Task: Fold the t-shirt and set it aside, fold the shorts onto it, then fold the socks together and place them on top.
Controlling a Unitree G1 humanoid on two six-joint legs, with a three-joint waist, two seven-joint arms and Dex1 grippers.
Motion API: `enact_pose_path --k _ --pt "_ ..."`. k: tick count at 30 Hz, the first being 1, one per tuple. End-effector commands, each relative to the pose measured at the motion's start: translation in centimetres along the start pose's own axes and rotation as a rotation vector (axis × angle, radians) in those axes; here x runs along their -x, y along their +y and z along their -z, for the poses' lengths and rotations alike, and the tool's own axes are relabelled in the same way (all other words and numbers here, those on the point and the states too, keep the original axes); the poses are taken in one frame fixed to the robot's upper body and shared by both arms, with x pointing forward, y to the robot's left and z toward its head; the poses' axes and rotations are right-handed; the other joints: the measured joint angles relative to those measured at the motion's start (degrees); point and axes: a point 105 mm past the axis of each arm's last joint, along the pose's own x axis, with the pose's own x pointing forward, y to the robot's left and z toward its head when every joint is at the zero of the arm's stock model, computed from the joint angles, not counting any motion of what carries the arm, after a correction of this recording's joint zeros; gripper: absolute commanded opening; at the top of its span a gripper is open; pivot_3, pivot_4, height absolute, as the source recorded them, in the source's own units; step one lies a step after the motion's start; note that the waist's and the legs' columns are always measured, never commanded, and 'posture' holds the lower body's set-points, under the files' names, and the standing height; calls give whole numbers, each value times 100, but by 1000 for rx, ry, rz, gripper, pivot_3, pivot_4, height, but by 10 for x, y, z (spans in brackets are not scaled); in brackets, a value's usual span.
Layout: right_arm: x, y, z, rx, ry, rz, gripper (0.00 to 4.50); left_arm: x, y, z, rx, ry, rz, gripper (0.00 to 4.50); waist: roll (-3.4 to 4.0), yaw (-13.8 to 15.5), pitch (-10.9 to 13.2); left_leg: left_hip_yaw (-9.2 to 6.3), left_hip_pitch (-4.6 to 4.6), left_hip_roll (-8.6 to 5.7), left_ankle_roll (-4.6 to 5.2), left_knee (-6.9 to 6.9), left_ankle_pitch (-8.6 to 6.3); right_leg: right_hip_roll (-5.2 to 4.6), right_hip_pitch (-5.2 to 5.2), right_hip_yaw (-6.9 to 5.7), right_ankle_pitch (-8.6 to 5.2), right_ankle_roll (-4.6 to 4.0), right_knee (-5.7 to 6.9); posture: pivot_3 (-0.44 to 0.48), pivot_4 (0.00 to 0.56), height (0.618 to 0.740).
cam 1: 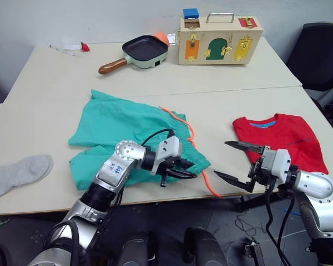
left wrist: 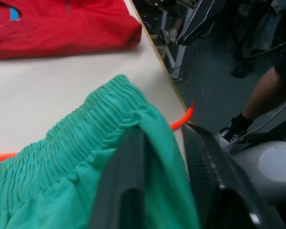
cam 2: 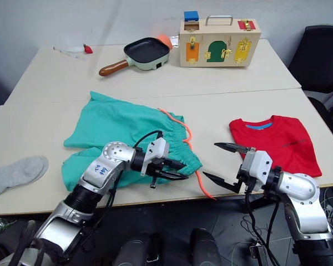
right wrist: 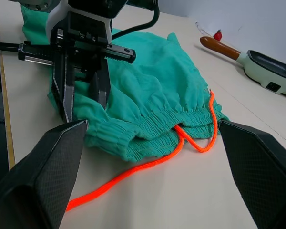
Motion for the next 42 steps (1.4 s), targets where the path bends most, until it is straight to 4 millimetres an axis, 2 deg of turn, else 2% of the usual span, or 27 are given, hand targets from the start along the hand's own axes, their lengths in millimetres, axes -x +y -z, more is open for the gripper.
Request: enact_pose_path --k 1,4,7,10,12,16,19,21,23,24,27,30,34,36,38,42 --pt "-3 2 -11 14 -3 -78 4500 43 -12 -6 -5 -20 -45 2543 1 -68 0 -2 3 1 -4 -2 -2 -6 -1 2 -3 -5 6 0 150 740" --pt "-9 10 -11 26 20 -165 4500 83 -22 -5 3 -17 -117 3588 2 -103 1 -10 4 5 -11 -14 -4 -11 -4 -10 -10 -18 7 0 150 740" --pt "-19 13 -1 45 78 -209 4500 122 -27 6 -39 70 -251 4411 2 -103 1 -14 3 1 -11 -15 -4 -18 -1 -17 -11 -19 2 0 150 740" --pt "-27 17 13 78 146 -268 4500 161 -44 36 -73 271 -308 4486 2 -108 1 -13 3 -5 -11 -18 -10 -30 -5 -18 -11 -19 0 0 150 740" --pt "-29 20 20 96 180 -310 4500 177 -58 52 -84 366 -317 4486 2 -95 1 -10 4 -14 -41 -40 -32 -43 -13 -21 -11 -20 -5 0 150 740" --pt "-36 19 28 141 203 -340 4500 193 -72 74 -74 462 -354 4486 4 -77 2 -15 1 -24 -41 -58 -32 -56 -15 -35 -12 -20 -18 0 150 740" --pt "-44 16 32 190 203 -346 4500 206 -60 86 -162 535 -486 4486 3 -98 1 -12 1 -23 -41 -60 -33 -58 -15 -42 -11 -19 -21 0 150 740" --pt "-49 15 35 215 194 -350 4500 207 -60 95 -202 576 -503 4486 10 -95 -2 -12 7 -22 -45 -63 -31 -59 -12 -46 -11 -19 -18 0 150 740" --pt "-52 14 39 239 198 -369 4500 204 -62 97 -172 537 -525 4486 21 -99 -8 -11 15 -21 -52 -68 -26 -59 -10 -48 -10 -21 -12 0 150 740" --pt "-54 13 40 245 197 -375 4500 203 -63 97 -161 522 -531 4304 24 -102 -8 -11 18 -20 -53 -69 -25 -59 -10 -48 -10 -21 -7 0 150 740" --pt "-60 9 38 271 176 -383 3896 209 -65 98 -151 542 -532 3600 26 -111 -8 -6 23 -19 -51 -69 -23 -58 -11 -49 -10 -21 2 0 150 740" --pt "-62 9 36 288 153 -400 2827 219 -57 96 -144 551 -571 2639 26 -106 -8 -3 25 -17 -52 -68 -18 -57 -10 -55 -10 -22 6 0 150 740" --pt "-63 9 33 284 123 -411 1412 219 -49 87 -108 483 -579 1374 26 -113 -8 -2 24 -17 -49 -68 -15 -56 -11 -57 -10 -22 8 0 150 740" --pt "-60 8 31 281 120 -426 768 210 -56 75 -53 389 -493 798 25 -117 -8 1 22 -17 -27 -68 -4 -53 -12 -57 -10 -22 8 0 150 740" --pt "-53 7 30 268 122 -435 36 199 -71 60 -5 304 -351 137 22 -121 -6 1 15 -16 -21 -68 -2 -50 -15 -58 -10 -21 6 0 150 740" --pt "-32 5 28 202 137 -451 2 186 -85 38 152 202 -243 47 19 -111 -4 2 9 -14 -20 -68 -3 -46 -13 -58 -10 -21 3 0 150 740"
